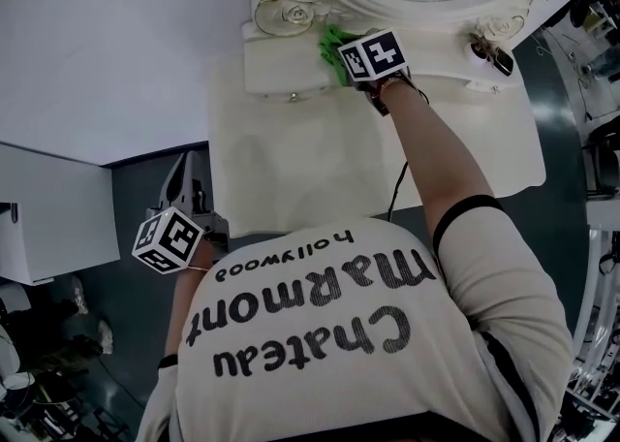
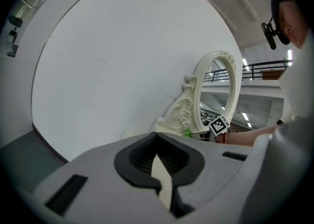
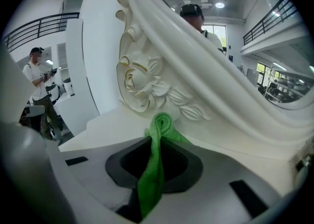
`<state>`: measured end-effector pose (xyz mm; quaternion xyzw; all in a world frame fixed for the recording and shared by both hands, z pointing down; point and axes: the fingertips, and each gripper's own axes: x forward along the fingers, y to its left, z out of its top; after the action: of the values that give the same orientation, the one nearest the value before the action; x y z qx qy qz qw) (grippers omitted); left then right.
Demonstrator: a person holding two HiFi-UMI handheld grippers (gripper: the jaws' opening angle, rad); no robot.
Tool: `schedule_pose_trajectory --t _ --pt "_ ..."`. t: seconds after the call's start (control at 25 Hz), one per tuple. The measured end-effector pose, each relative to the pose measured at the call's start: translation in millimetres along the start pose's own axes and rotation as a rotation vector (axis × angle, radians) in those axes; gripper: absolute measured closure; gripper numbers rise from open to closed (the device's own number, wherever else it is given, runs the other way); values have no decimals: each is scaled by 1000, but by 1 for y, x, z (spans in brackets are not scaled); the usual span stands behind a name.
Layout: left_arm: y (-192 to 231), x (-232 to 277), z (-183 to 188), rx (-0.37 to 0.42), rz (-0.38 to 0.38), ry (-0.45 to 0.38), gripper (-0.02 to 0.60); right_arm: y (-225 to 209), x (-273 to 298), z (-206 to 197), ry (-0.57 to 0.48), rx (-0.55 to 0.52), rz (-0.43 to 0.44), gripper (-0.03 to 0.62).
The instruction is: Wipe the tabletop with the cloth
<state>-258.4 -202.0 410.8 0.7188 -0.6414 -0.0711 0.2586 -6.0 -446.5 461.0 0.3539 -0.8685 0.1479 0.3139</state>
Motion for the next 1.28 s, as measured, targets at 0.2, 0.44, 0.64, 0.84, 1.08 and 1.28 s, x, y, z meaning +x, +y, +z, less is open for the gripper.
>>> schedule_pose_trajectory --t 0.2,0.44,0.64,0.84,1.08,1.28 --pt "6 -5 0 -9 13 -8 574 -23 -12 -8 -11 85 -15 523" --pt "13 -4 1 -13 13 -7 574 -55 -28 -22 -17 140 -75 523" --pt "14 1 -1 -20 4 8 574 -89 -43 -34 -30 167 -173 523" --pt "16 8 2 -19 -2 4 574 -112 -55 -43 -29 195 -226 523" --pt "21 10 1 -25 -4 16 574 -137 -70 -54 -29 209 -315 523" --pt "31 8 1 -36 7 15 574 -150 -76 -59 -17 237 -378 523"
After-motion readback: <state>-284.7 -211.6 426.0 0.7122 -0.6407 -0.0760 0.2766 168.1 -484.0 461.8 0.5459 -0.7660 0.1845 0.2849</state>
